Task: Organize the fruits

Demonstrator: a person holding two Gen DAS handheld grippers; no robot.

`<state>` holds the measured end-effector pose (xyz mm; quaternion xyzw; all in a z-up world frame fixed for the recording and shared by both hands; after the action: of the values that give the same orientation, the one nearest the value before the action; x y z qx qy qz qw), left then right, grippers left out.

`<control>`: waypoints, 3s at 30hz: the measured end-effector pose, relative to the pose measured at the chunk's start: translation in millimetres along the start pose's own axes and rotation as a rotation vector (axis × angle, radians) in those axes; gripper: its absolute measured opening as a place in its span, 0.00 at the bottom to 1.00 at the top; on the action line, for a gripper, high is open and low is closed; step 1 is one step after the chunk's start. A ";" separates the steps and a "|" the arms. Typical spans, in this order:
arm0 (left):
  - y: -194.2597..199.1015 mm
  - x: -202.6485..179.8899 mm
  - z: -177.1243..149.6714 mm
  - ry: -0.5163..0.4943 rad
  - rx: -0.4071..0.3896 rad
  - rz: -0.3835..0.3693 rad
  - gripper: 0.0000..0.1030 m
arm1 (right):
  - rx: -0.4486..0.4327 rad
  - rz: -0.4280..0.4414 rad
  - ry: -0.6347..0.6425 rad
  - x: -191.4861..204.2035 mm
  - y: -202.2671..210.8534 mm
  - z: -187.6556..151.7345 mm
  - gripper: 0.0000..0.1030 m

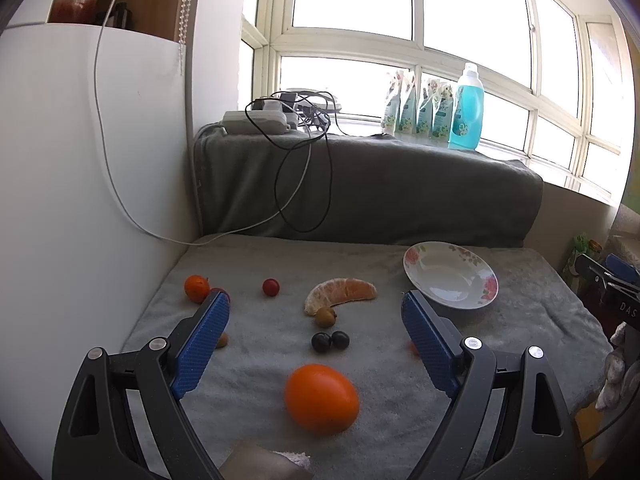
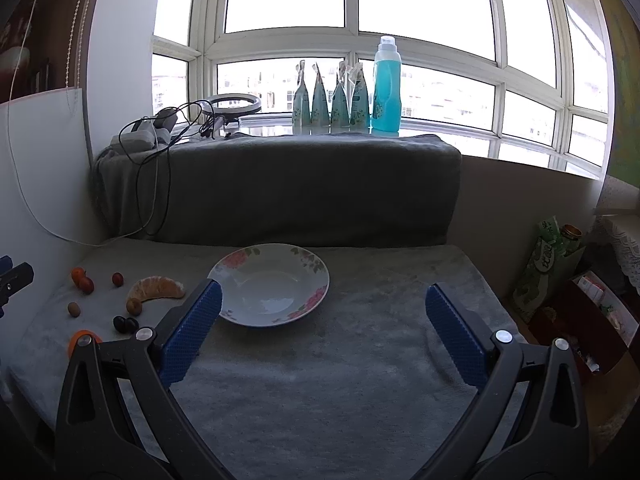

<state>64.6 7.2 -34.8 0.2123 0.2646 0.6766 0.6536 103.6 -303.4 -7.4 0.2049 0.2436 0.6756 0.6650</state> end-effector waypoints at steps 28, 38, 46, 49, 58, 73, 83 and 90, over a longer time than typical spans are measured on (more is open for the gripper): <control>-49.7 34.9 -71.0 0.171 0.297 -0.258 0.79 | 0.395 0.564 0.109 106.5 -97.4 -27.4 1.00; -62.9 28.0 -83.8 0.190 0.356 -0.322 0.73 | 0.590 0.782 0.173 173.1 -111.3 -48.6 0.86; -68.6 21.8 -89.4 0.186 0.383 -0.353 0.66 | 0.719 0.874 0.212 214.6 -120.7 -68.2 0.78; -70.6 20.2 -90.9 0.181 0.391 -0.361 0.59 | 0.755 0.900 0.222 227.0 -123.5 -74.1 0.75; -71.7 16.6 -90.4 0.163 0.394 -0.361 0.54 | 0.810 0.952 0.255 255.6 -124.2 -83.4 0.74; -82.7 18.6 -92.7 0.155 0.410 -0.346 0.54 | 0.854 0.967 0.295 275.2 -127.2 -93.7 0.67; -84.7 15.9 -92.4 0.127 0.400 -0.318 0.54 | 0.863 0.973 0.283 275.4 -130.8 -95.4 0.66; -83.6 8.2 -86.9 0.109 0.392 -0.327 0.55 | 0.840 0.962 0.267 264.5 -127.3 -89.3 0.65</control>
<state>73.8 8.9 -155.3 0.2527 0.4561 0.5083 0.6854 143.3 -44.8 -167.7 0.4479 0.4484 0.7649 0.1157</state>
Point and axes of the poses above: each gripper's, at about its wrist camera, not at the fingertips, and y roughly against the way its jaws point, x to its left, z to its top, the point moved 7 cm from there along -y, roughly the way its jaws point, and after that the axes turned 11 degrees about x, right-handed, at the moved point
